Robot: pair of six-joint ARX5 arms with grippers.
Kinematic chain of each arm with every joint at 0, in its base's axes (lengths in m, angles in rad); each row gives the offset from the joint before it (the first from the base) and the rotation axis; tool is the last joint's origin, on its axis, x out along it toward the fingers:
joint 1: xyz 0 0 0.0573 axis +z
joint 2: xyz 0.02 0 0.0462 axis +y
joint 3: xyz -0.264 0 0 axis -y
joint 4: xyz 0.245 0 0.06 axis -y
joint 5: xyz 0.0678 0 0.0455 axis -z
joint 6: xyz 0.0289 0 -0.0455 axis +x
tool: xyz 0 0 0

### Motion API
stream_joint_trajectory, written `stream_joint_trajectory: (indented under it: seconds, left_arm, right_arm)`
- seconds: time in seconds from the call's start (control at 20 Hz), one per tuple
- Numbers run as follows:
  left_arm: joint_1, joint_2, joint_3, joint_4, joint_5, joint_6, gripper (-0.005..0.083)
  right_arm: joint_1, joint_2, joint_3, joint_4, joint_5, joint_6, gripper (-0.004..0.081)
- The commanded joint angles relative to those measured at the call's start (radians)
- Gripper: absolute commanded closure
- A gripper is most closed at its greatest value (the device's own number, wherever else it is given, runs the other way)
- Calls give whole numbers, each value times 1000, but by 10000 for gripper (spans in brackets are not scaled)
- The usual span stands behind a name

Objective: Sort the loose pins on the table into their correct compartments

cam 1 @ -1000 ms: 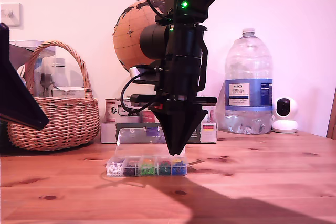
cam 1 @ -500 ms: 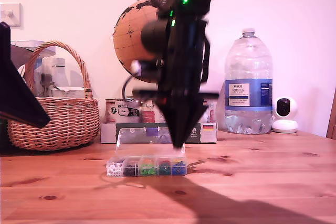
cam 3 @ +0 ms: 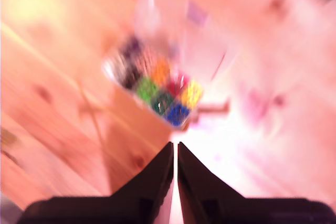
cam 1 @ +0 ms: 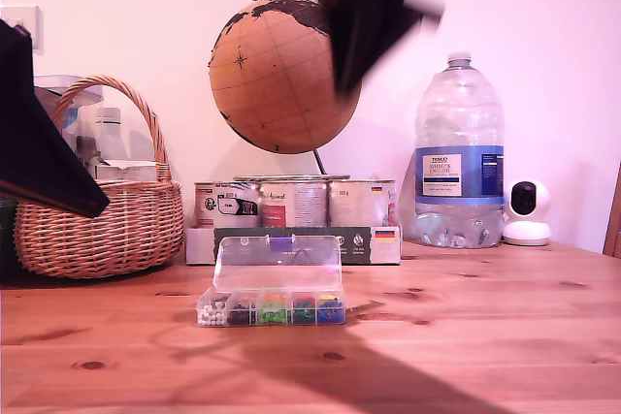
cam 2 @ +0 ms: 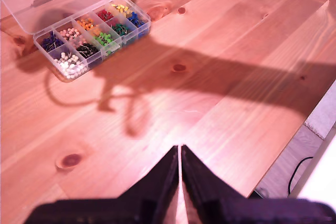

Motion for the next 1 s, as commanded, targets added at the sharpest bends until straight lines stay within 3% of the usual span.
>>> stream_joint_trajectory:
  seconds: [0.0, 0.15, 0.45, 0.65, 0.95]
  left_arm:
    - [1, -3, -7, 11, -2, 4, 795]
    - [1, -3, -7, 41, -14, 7, 795]
    - [19, -3, -7, 237, -145, 50, 795]
    - [90, -3, -7, 278, -145, 50, 795]
    - [217, -3, -7, 320, -137, 50, 795]
  right_arm:
    - [-2, -35, 4, 54, -4, 5, 783]
    - [-2, -81, 4, 99, -4, 30, 783]
    - [-2, -89, -35, 287, 61, 1, 783]
    - [-2, -100, -177, 449, 106, -5, 783]
    - [-35, -212, -499, 750, 131, 2, 783]
